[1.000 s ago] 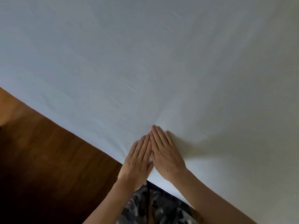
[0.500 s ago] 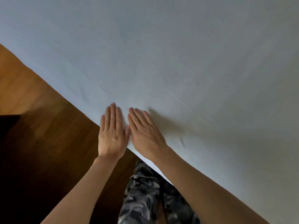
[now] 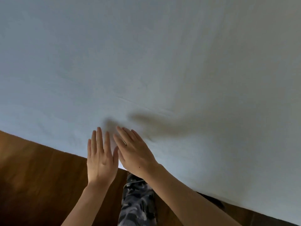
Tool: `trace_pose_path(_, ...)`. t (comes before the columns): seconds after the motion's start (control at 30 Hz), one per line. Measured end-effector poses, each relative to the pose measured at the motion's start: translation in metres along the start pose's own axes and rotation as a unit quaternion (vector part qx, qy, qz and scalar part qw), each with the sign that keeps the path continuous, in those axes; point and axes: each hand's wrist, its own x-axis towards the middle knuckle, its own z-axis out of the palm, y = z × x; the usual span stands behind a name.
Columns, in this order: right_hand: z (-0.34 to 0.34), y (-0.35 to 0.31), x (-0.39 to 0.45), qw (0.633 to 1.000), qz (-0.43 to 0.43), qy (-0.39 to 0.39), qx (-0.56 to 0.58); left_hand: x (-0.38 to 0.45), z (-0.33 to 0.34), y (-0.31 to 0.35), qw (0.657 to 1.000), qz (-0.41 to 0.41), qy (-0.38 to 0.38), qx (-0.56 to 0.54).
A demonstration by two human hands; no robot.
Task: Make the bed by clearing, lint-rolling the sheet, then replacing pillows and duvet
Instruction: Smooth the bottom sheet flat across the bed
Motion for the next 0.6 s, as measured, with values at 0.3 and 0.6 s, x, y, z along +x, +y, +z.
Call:
trace_pose_path(0.3, -0.053, 0.223, -0.148, 0.954, 0.283, 0.103, -0.013, 0.069, 0.025, 0.205, 0.984, 0.178, 0.023, -0.001)
trace_pose_path(0.6, -0.064, 0.372, -0.346, 0.927, 0.369, 0.068, 0.019, 0.030, 0.115, 0.435, 0.964, 0.248, -0.082, 0.055)
